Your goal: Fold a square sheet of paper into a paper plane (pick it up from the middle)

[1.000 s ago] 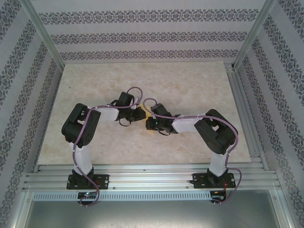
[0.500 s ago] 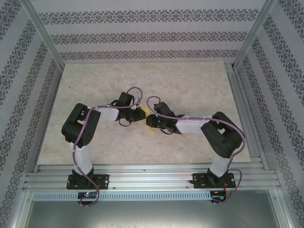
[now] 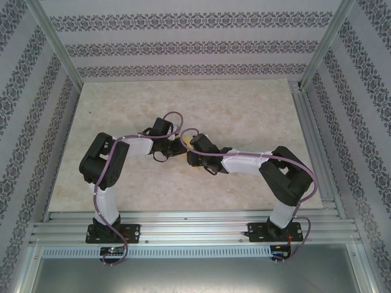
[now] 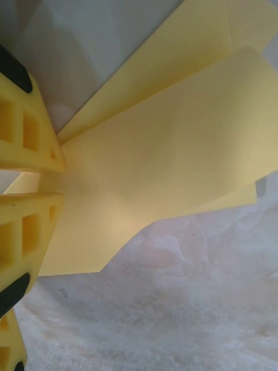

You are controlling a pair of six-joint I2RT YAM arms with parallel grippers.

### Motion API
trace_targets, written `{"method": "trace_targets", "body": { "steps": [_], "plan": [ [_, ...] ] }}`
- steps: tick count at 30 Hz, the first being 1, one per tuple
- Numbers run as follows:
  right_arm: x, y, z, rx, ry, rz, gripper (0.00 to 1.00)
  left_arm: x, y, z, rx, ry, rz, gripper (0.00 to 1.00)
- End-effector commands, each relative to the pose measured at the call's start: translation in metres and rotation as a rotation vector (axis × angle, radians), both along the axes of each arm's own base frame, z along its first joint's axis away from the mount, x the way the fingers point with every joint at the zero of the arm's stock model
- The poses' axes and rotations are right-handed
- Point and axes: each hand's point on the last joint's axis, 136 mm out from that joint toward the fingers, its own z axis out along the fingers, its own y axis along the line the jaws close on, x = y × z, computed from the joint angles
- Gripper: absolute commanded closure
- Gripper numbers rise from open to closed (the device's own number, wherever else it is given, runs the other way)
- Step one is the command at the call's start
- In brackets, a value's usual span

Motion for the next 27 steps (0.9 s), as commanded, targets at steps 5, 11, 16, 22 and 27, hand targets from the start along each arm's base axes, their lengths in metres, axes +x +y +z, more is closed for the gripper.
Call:
{"method": "trace_targets", "body": {
  "steps": [5, 11, 16, 22, 27],
  "plan": [
    [0.0, 0.012, -0.008, -0.01, 0.015, 0.041, 0.7, 0.002, -0.001, 0.0, 0.014, 0.019, 0.007, 0.82],
    [-0.004, 0.012, -0.02, -0.013, 0.044, 0.05, 0.71, 0.003, -0.002, 0.0, 0.015, 0.017, 0.006, 0.82],
    [-0.003, 0.009, -0.027, -0.02, 0.054, 0.046, 0.73, 0.002, -0.002, 0.0, 0.016, 0.019, 0.006, 0.82],
    [-0.001, 0.0, -0.037, 0.018, 0.075, 0.012, 0.8, 0.003, -0.002, 0.001, 0.016, 0.018, 0.005, 0.82],
    [-0.001, -0.003, -0.039, 0.091, 0.096, -0.003, 0.87, 0.005, -0.003, 0.004, 0.015, 0.009, 0.003, 0.82]
  ]
}}
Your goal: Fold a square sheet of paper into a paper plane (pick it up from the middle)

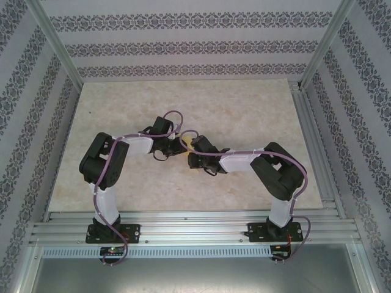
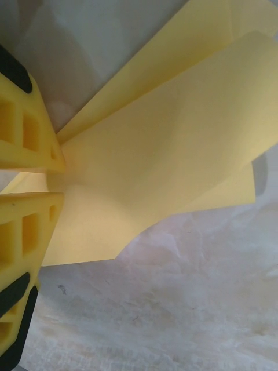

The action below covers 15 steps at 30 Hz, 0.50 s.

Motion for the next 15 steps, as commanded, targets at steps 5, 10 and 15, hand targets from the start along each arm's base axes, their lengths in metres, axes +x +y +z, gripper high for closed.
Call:
{"method": "trace_targets", "body": {
  "steps": [5, 10, 15],
  "plan": [
    [-0.001, -0.008, -0.012, 0.176, 0.075, -0.042, 0.9, 0.006, -0.005, 0.009, -0.001, -0.019, -0.008, 0.81],
    [-0.004, -0.006, -0.014, 0.259, 0.111, -0.026, 0.89, 0.005, -0.006, 0.017, -0.021, -0.04, -0.02, 0.8],
    [-0.005, -0.007, -0.018, 0.258, 0.13, -0.026, 0.89, 0.001, -0.013, 0.02, -0.06, -0.04, -0.045, 0.79]
  ]
}}
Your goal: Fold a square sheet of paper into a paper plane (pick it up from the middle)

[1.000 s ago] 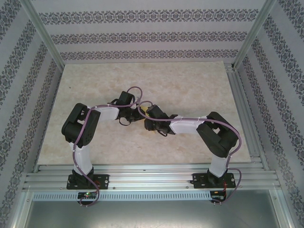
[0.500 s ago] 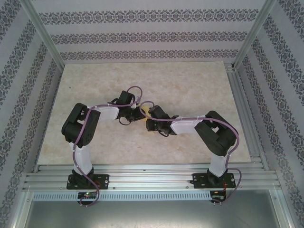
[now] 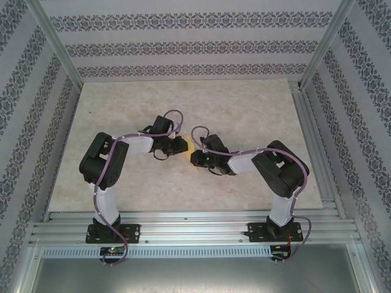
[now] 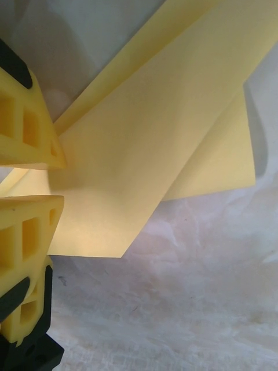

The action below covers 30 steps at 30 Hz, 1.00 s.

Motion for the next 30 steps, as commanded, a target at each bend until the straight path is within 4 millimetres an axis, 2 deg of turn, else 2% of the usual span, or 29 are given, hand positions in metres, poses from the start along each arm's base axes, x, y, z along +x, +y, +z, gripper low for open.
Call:
{"method": "trace_targets", "body": {
  "steps": [1, 9, 16, 23, 30],
  "plan": [
    [-0.008, -0.007, -0.022, -0.021, 0.064, -0.004, 0.89, 0.0, -0.01, 0.013, -0.042, -0.034, -0.037, 0.79],
    [-0.009, -0.009, -0.025, -0.028, 0.086, -0.009, 0.9, -0.003, -0.001, -0.011, 0.036, 0.019, -0.018, 0.81],
    [-0.005, 0.0, -0.004, 0.049, 0.071, 0.009, 0.84, -0.004, 0.006, -0.027, 0.1, 0.058, -0.001, 0.83],
    [-0.006, 0.003, 0.016, 0.096, 0.064, 0.007, 0.79, -0.006, 0.007, -0.027, 0.106, 0.062, -0.005, 0.84],
    [-0.011, -0.002, 0.022, 0.115, 0.083, -0.017, 0.78, -0.007, 0.006, -0.026, 0.101, 0.057, -0.011, 0.84]
  ]
}}
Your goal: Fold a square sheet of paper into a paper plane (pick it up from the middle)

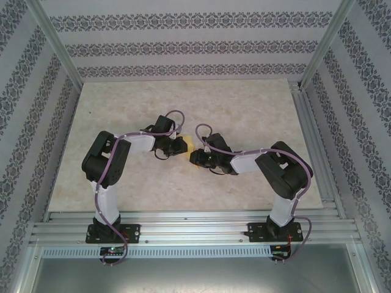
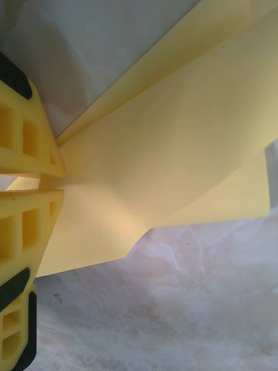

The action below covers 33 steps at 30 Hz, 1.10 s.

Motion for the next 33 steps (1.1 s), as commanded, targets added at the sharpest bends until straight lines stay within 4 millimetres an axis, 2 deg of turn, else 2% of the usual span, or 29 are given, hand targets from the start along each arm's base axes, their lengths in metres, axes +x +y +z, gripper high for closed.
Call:
{"method": "trace_targets", "body": {
  "steps": [1, 17, 21, 24, 27, 33],
  "plan": [
    [-0.004, -0.003, 0.009, 0.027, 0.012, -0.009, 0.78, -0.007, 0.004, -0.015, 0.053, 0.024, -0.013, 0.84],
    [-0.02, -0.01, -0.028, -0.025, 0.107, -0.023, 0.9, -0.009, 0.005, -0.015, 0.052, 0.023, -0.01, 0.84],
    [-0.02, -0.008, -0.02, -0.003, 0.098, -0.02, 0.93, -0.009, 0.005, -0.016, 0.053, 0.023, -0.01, 0.84],
    [-0.023, -0.005, -0.011, 0.012, 0.084, -0.003, 0.83, -0.009, 0.005, -0.016, 0.052, 0.023, -0.01, 0.84],
    [-0.025, -0.003, -0.005, 0.022, 0.074, 0.004, 0.82, -0.009, 0.005, -0.016, 0.054, 0.023, -0.009, 0.84],
    [-0.031, -0.01, -0.017, -0.012, 0.099, -0.007, 0.88, -0.01, 0.005, -0.016, 0.053, 0.023, -0.01, 0.84]
  ]
}}
